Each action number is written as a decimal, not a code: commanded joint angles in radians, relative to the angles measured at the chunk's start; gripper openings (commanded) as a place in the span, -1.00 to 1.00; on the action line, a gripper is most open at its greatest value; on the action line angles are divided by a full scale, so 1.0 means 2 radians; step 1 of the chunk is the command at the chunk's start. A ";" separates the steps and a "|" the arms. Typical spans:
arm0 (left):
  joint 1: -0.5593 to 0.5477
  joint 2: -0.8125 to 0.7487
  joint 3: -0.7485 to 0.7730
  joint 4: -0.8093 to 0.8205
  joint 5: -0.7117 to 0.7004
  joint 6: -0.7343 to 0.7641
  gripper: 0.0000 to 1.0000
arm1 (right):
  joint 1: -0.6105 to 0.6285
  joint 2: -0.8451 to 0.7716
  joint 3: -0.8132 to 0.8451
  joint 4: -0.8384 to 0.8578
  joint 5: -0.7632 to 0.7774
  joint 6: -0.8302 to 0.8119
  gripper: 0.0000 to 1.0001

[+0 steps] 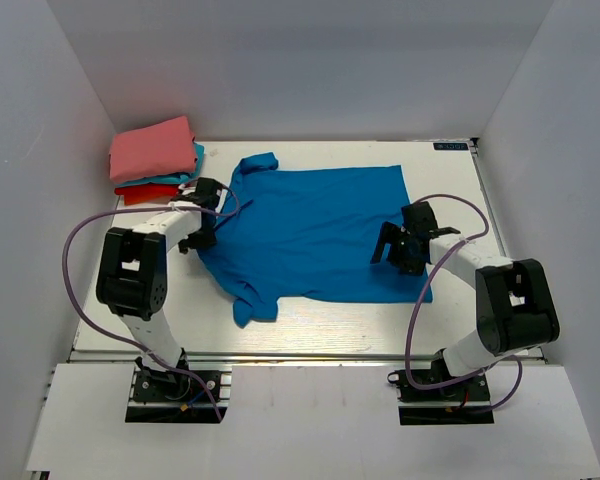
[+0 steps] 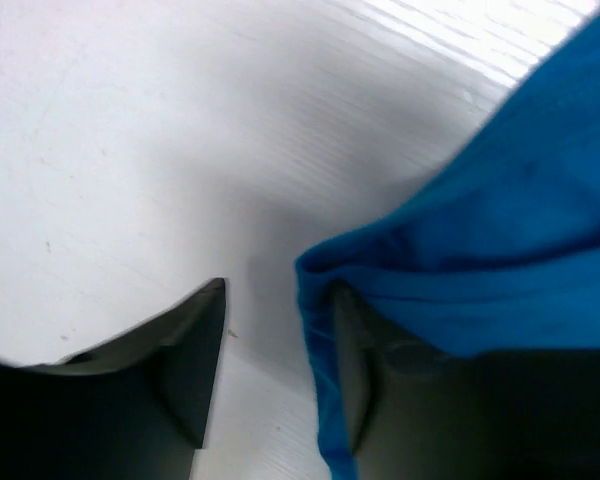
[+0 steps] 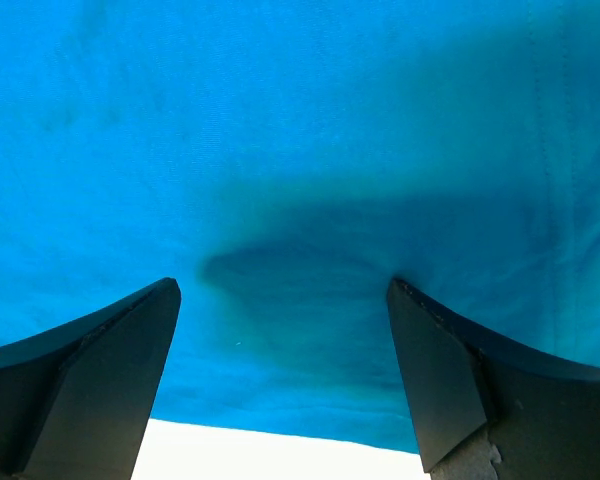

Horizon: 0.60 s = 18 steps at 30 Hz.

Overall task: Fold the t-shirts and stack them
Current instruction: Flatten out the tshirt

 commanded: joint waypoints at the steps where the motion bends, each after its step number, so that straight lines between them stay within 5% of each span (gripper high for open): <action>1: 0.021 -0.025 0.002 -0.002 0.008 -0.005 0.18 | -0.005 0.022 -0.005 -0.036 0.023 -0.009 0.81; 5: 0.038 -0.028 0.022 -0.026 0.037 -0.032 0.42 | -0.005 0.016 0.002 -0.032 0.013 -0.030 0.81; 9: 0.038 -0.042 0.066 -0.007 0.065 -0.017 0.99 | -0.004 0.006 0.006 -0.027 0.009 -0.042 0.81; 12: 0.023 -0.028 0.116 0.004 0.074 0.022 0.99 | -0.005 -0.003 0.008 -0.025 0.008 -0.046 0.81; 18: 0.002 0.019 0.141 0.110 0.210 0.110 0.99 | -0.005 0.011 0.017 -0.023 -0.009 -0.052 0.81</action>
